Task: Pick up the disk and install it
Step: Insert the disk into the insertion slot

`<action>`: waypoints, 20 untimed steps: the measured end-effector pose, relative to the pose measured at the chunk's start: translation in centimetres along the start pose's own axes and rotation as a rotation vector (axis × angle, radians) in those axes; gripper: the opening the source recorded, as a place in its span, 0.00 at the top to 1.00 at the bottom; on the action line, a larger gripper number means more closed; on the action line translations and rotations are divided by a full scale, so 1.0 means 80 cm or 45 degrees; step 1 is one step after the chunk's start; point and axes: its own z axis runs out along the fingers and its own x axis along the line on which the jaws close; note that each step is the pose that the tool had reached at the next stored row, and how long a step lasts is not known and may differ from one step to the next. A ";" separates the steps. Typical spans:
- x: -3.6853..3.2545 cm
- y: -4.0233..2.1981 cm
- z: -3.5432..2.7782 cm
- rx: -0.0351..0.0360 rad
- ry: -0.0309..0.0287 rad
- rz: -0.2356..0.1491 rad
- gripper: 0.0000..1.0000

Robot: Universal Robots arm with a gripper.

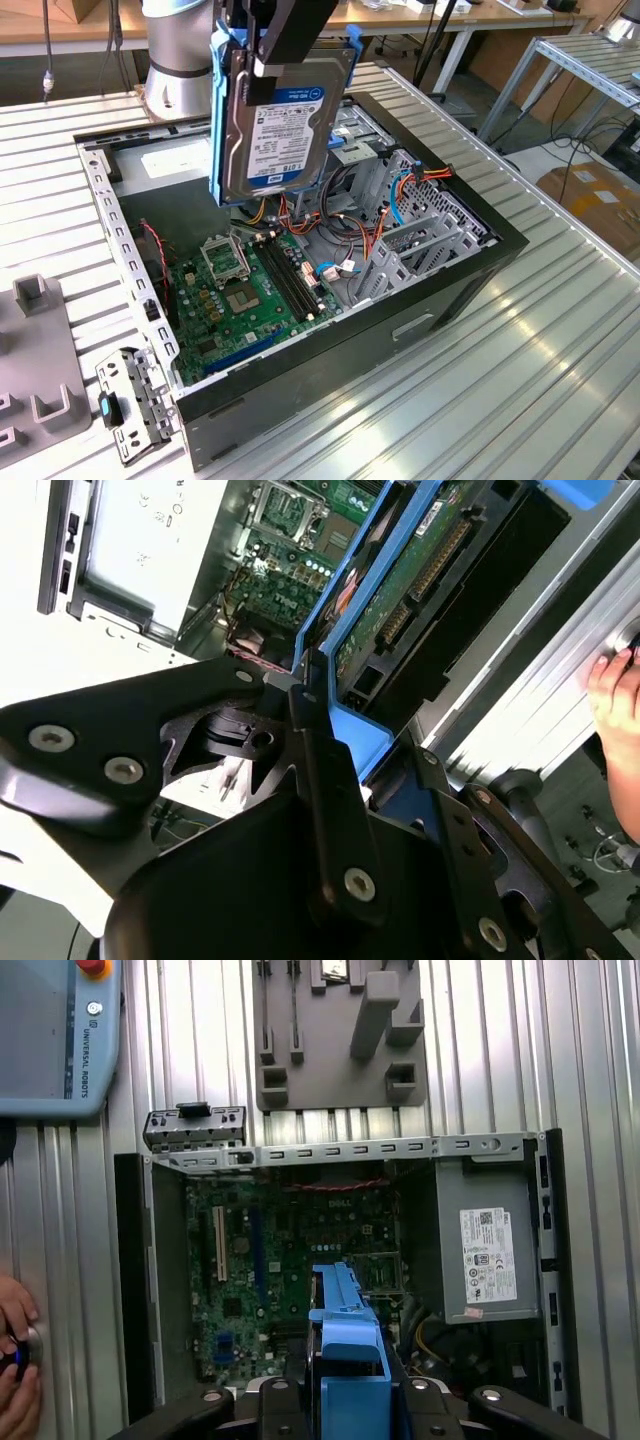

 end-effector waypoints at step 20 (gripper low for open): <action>0.0236 -0.0023 0.0002 0.0001 0.0016 0.000 0.63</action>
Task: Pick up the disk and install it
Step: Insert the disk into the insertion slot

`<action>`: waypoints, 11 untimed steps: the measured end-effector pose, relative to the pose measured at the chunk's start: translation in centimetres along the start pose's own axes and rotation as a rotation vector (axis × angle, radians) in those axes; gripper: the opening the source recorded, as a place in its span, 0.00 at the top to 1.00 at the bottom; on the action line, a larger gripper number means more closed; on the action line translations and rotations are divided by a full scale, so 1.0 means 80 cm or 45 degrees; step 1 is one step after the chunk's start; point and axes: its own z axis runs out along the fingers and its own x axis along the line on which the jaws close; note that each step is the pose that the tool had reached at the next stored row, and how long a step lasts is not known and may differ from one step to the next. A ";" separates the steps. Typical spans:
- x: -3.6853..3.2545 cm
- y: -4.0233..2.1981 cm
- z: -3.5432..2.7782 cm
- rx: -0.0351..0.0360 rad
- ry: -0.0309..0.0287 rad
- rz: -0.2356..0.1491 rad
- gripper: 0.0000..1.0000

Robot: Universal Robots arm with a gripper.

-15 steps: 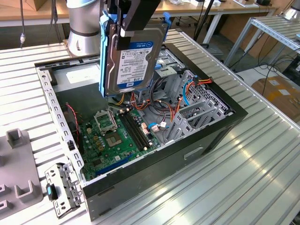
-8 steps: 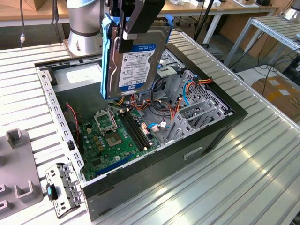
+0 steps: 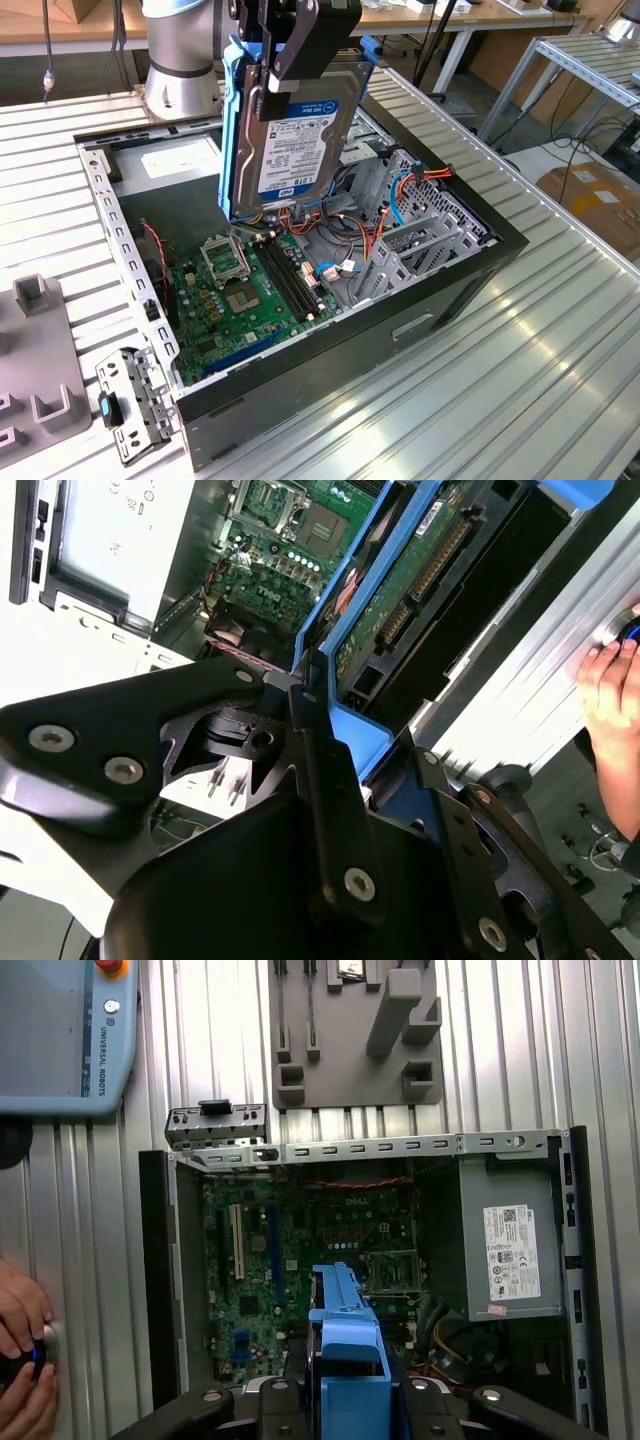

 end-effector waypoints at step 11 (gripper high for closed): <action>0.0010 -0.0004 0.0001 0.0003 0.0021 0.000 0.63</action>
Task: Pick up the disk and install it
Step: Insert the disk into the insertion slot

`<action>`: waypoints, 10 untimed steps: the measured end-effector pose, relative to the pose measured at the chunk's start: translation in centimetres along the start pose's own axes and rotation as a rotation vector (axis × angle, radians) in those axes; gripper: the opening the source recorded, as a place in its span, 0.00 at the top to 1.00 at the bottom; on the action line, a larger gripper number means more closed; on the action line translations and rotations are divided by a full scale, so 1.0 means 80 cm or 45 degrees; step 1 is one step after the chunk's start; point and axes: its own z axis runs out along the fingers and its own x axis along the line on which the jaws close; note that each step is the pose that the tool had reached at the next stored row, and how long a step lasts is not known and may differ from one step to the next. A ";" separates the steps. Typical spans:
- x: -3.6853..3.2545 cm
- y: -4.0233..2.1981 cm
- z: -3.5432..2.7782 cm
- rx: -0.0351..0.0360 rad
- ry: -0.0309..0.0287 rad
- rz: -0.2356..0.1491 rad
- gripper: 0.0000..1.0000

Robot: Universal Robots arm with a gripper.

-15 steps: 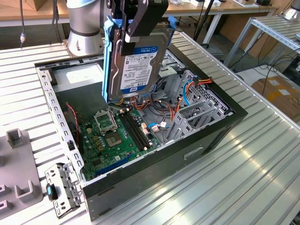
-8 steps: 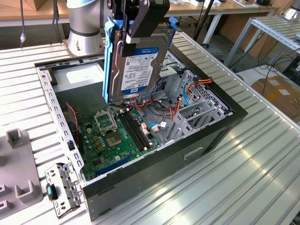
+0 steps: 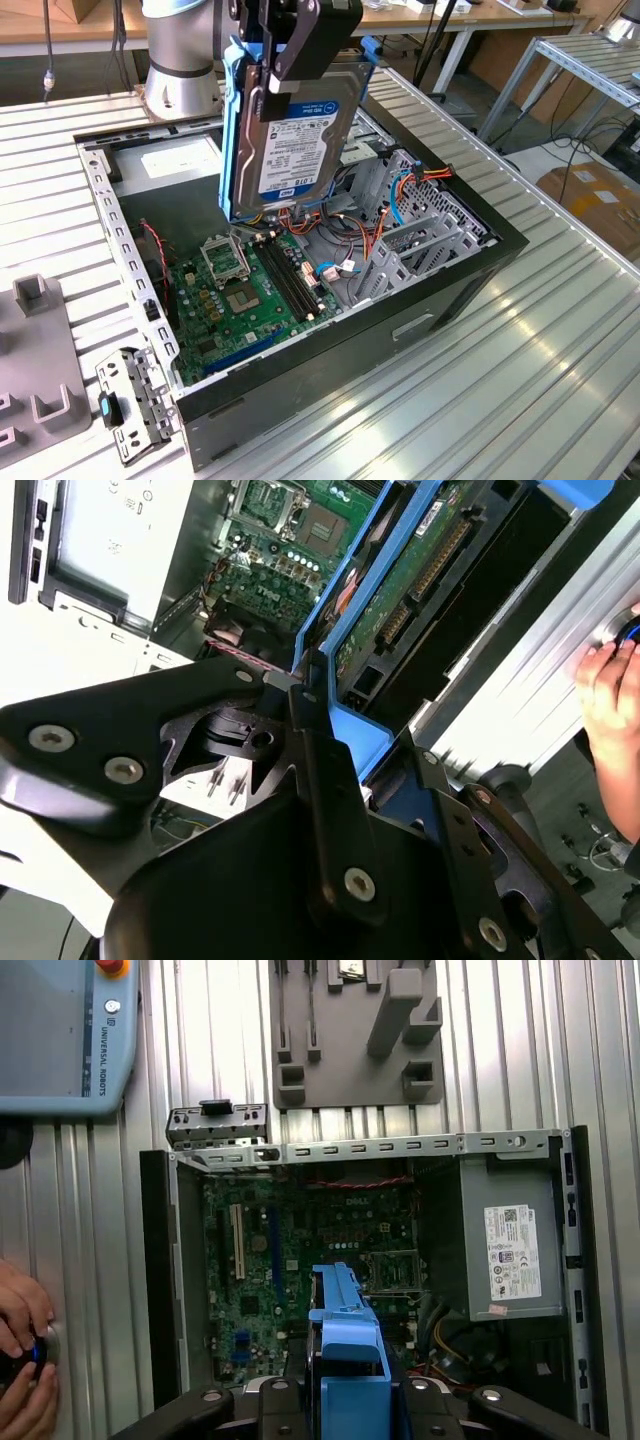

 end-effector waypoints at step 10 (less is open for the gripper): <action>-0.0020 -0.0245 0.0006 0.0006 0.0039 -0.040 0.63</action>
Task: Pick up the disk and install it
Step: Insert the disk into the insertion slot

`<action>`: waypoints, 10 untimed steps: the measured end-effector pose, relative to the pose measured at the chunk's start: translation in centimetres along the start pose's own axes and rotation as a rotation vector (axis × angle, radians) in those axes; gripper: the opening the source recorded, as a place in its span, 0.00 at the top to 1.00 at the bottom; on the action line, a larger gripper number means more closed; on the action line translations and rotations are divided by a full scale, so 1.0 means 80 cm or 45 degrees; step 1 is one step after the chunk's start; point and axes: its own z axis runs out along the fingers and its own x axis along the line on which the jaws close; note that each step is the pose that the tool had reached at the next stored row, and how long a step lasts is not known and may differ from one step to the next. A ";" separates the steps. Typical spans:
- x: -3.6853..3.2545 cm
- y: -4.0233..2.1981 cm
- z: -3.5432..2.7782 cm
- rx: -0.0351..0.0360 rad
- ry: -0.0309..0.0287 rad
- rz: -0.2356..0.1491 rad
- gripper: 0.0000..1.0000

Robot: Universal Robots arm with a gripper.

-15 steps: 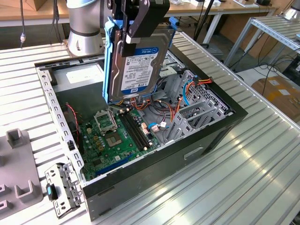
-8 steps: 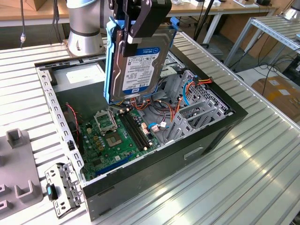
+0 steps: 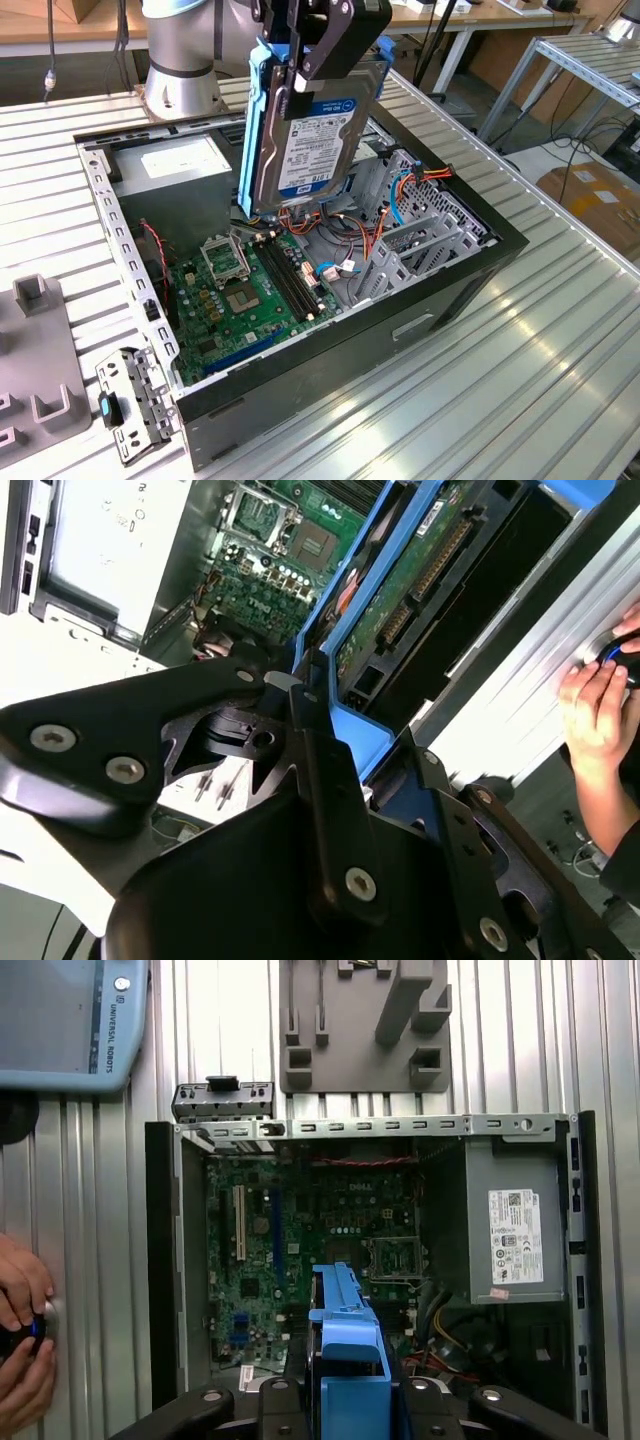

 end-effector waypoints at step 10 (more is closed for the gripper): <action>-0.0013 -0.0273 -0.0006 0.0000 0.0005 -0.005 0.63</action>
